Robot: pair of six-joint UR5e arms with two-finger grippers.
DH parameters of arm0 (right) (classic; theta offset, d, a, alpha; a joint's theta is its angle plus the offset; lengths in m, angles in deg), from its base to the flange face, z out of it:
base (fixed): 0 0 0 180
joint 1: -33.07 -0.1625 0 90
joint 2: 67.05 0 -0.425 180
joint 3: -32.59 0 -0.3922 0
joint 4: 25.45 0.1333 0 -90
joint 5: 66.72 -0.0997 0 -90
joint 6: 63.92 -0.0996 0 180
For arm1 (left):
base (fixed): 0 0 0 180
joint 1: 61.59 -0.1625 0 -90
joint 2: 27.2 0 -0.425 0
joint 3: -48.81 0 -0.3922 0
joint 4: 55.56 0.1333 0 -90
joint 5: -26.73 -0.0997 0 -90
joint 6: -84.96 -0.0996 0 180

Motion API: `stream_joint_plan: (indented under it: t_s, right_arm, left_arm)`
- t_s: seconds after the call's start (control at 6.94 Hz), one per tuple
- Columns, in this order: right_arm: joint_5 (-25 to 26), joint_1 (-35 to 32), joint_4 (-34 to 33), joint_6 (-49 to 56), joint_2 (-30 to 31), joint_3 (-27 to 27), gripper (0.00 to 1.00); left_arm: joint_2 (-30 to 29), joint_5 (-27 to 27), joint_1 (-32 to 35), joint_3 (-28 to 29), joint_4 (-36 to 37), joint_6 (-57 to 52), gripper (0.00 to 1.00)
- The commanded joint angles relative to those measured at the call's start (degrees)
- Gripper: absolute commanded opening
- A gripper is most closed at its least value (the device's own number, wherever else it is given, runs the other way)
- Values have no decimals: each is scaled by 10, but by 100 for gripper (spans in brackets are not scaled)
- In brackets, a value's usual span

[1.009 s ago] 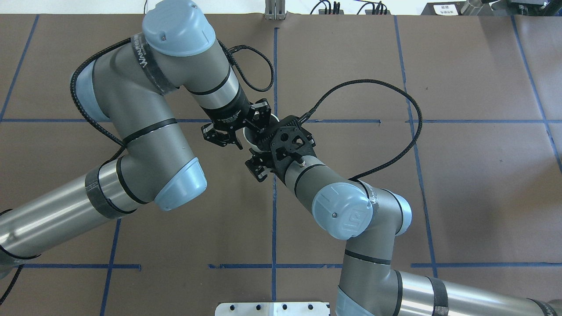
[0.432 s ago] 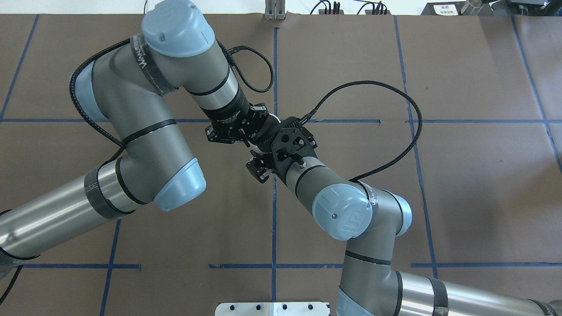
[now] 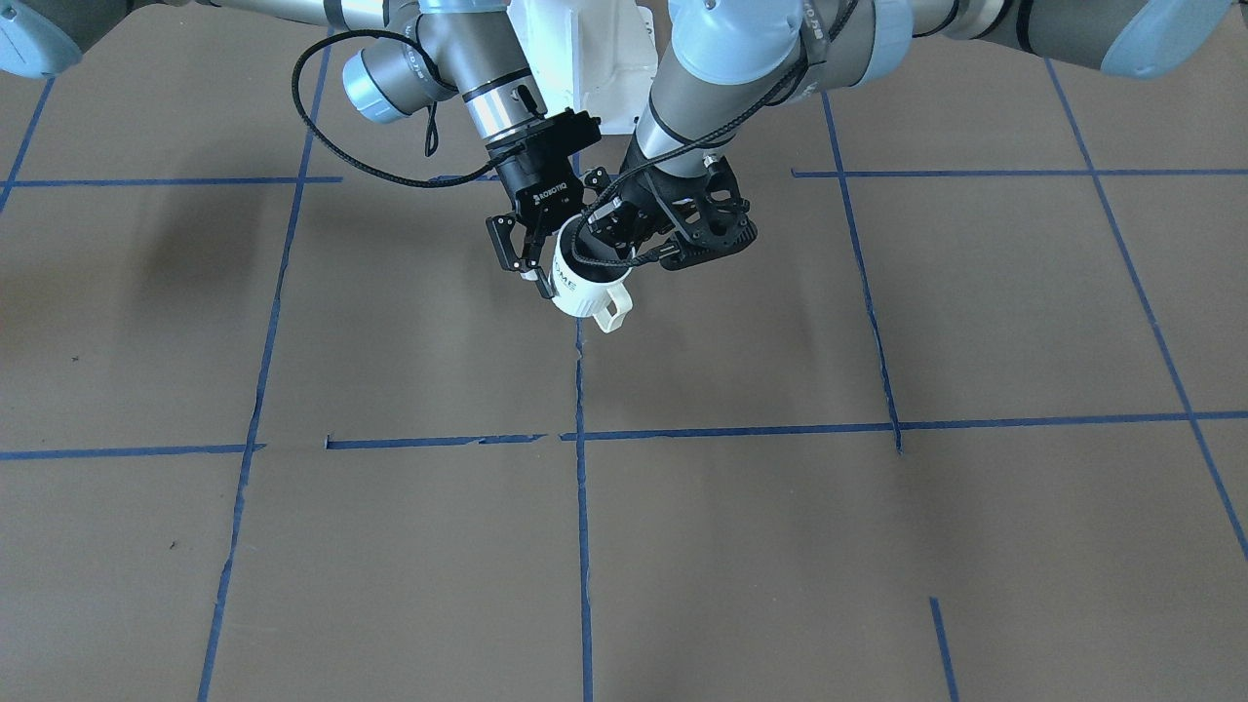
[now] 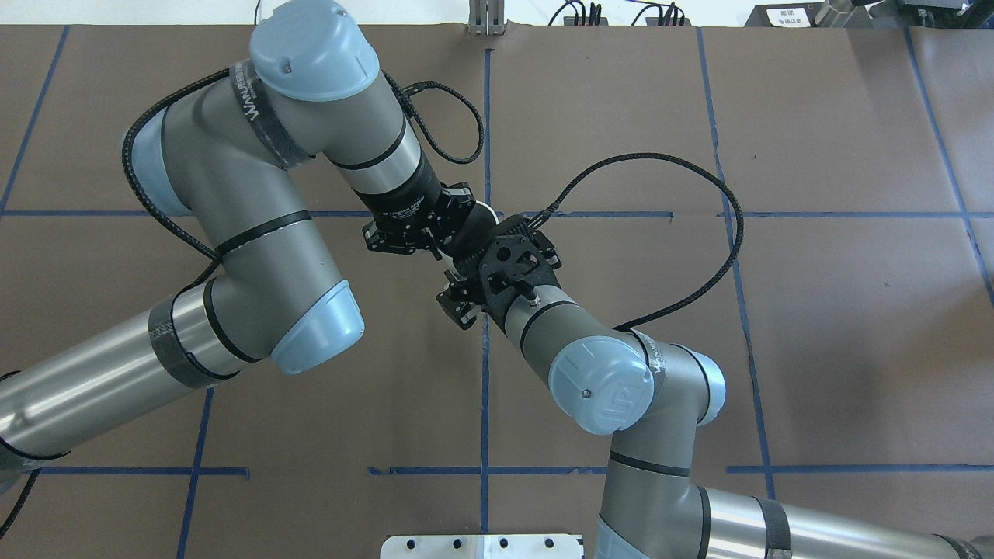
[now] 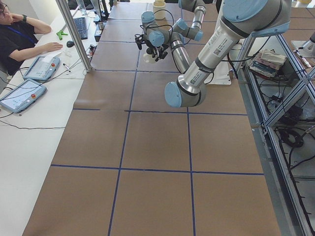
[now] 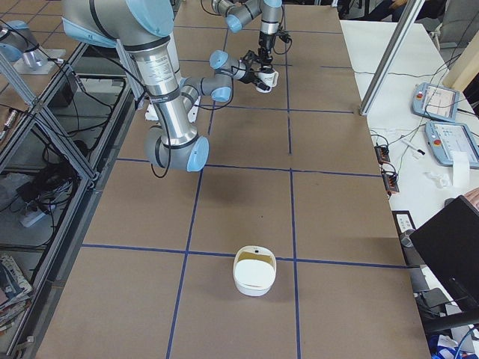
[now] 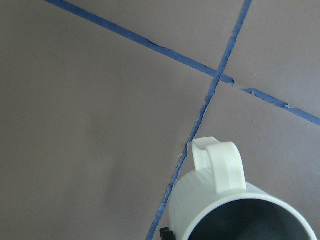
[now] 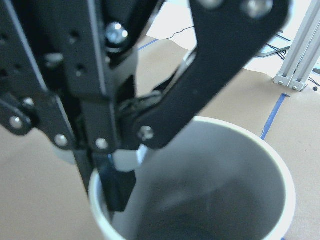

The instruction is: Left arm hands cup to right arm to dump lemon

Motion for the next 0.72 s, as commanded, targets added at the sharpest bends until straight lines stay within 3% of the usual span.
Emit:
stream_joint_plan:
  t_s: [0.0,0.58]
  right_arm:
    - [2,4,1,1,1,0,100]
    - [10,8,4,4,1,0,100]
  left_arm:
    - [0,0,0,1,0,0,0]
    - [1,0,0,2,0,-1,0]
